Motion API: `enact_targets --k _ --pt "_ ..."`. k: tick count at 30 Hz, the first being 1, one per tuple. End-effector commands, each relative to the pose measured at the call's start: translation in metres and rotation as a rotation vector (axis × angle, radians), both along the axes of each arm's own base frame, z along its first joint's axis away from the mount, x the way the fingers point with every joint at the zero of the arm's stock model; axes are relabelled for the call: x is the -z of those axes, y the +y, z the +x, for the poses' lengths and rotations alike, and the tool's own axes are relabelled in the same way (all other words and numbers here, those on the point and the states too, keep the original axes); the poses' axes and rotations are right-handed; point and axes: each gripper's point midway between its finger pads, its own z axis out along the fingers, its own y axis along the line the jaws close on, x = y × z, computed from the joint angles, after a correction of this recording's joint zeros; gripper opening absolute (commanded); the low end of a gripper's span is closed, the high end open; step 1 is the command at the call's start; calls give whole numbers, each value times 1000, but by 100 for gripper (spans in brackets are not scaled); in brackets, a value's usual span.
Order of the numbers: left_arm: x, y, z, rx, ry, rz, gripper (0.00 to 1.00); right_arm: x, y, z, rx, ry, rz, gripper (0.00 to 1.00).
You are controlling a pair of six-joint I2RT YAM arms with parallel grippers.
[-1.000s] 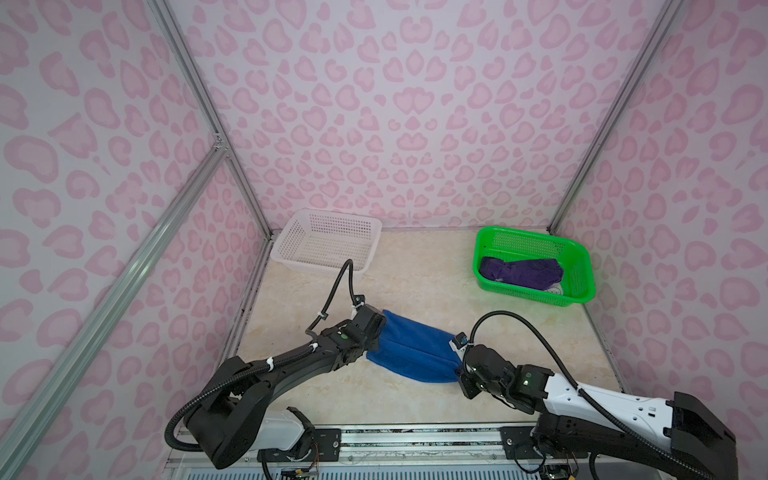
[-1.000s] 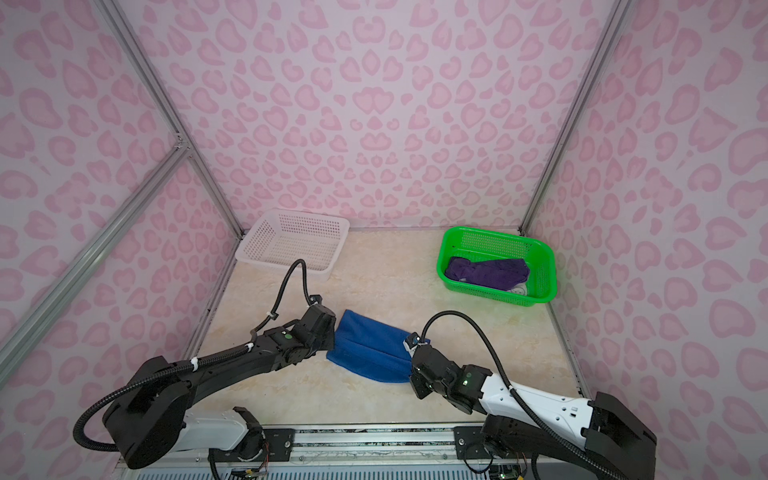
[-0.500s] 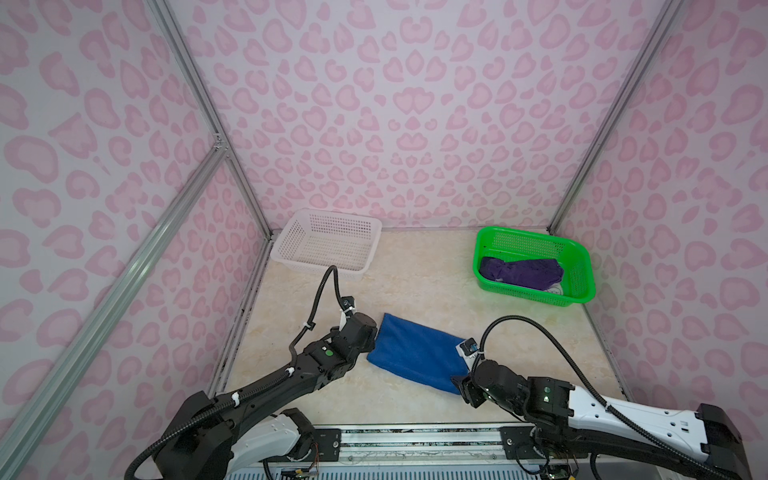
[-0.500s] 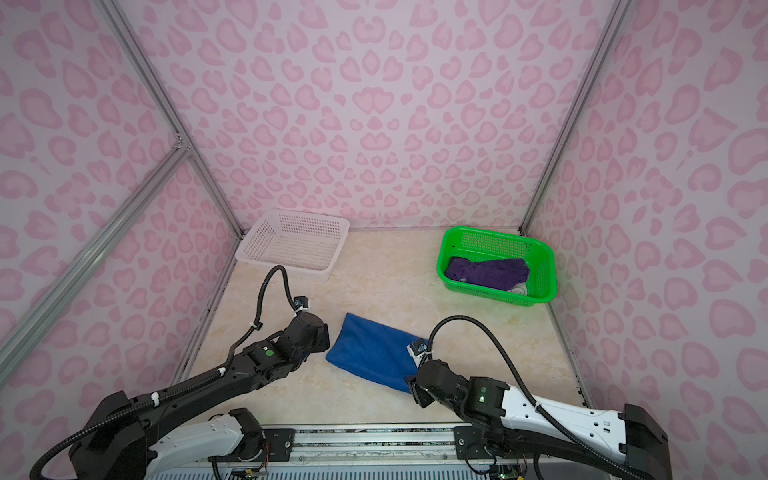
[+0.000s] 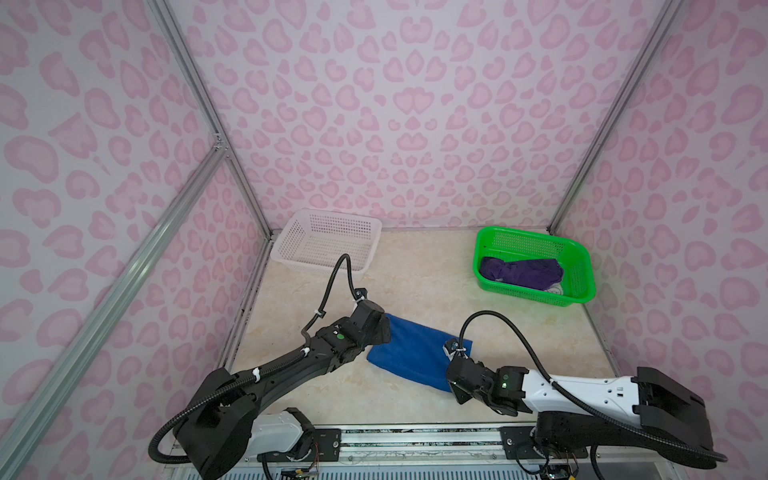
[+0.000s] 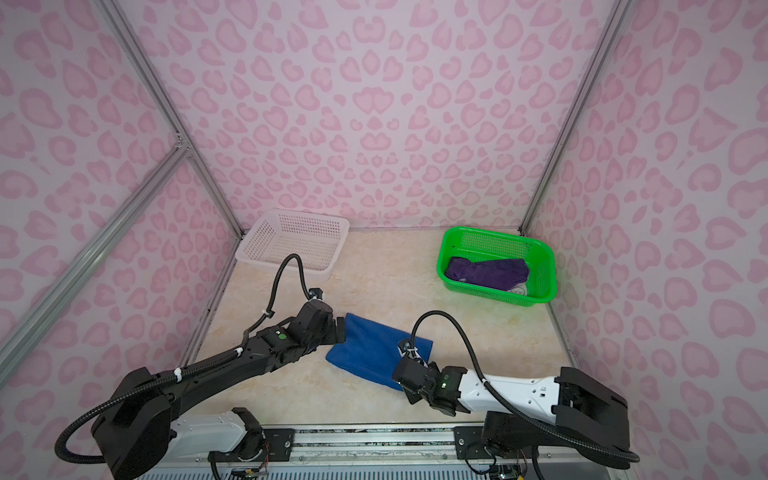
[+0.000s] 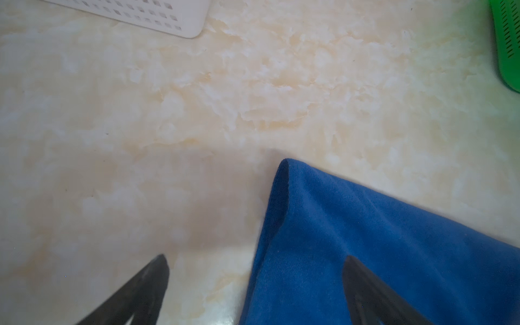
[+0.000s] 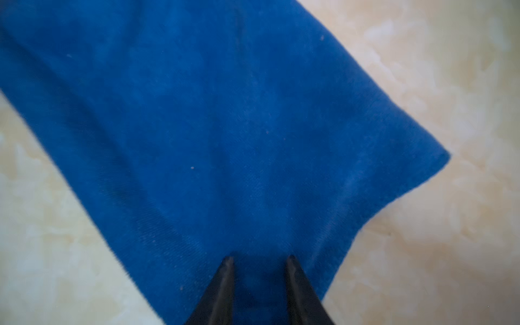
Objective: Fold and stack the towels
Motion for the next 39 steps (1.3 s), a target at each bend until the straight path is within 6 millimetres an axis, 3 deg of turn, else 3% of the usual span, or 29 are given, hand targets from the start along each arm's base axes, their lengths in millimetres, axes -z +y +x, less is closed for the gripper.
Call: enact_targets --k 1,5,15,21,33,39 --pt "4 -9 -1 10 45 -63 98 14 -13 3 75 55 -47 32" --pt "12 -5 -2 -18 85 -105 98 22 -26 19 131 59 -73 34" --pt "37 -19 1 -30 160 -191 98 13 -37 87 153 1 -89 42" --pt "55 -23 1 -59 202 -227 98 17 -30 94 131 40 -79 46" --pt "68 -34 2 -88 240 -297 97 -40 4 106 88 -25 112 54" --pt "77 -33 -8 -89 274 -316 93 -13 24 105 59 49 149 51"
